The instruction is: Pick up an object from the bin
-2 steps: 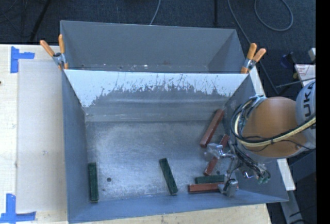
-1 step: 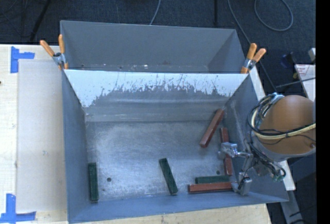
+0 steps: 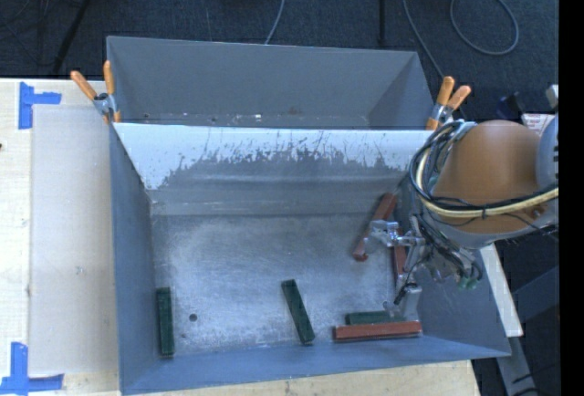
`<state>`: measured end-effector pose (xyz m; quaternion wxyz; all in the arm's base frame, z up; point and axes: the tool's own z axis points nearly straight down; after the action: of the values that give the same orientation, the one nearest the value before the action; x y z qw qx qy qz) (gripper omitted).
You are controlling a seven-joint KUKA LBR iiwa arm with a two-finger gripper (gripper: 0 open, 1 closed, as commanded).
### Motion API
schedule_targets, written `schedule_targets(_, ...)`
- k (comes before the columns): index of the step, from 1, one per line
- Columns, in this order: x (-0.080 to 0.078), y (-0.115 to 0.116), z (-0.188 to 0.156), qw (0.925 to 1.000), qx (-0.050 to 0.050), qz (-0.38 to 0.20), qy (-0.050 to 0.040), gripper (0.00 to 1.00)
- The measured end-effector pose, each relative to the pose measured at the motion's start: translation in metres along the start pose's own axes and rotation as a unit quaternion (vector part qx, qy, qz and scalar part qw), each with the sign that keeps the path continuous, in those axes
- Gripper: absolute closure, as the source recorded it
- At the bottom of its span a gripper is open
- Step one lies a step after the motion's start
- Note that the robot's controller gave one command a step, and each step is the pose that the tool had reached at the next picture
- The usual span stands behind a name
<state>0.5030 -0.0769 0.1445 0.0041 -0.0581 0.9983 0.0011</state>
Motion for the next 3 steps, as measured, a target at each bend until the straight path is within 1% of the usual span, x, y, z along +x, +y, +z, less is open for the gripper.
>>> schedule_targets(1, 0.003, -0.004, 0.004, 1.0, 0.0, 0.004, 0.0041, 1.0)
schedule_targets(2, 0.003, -0.004, 0.004, 1.0, 0.0, 0.005, 0.0042, 0.0)
schedule_targets(3, 0.02, 0.01, 0.076, 0.9999, 0.001, -0.011, 0.0, 0.0)
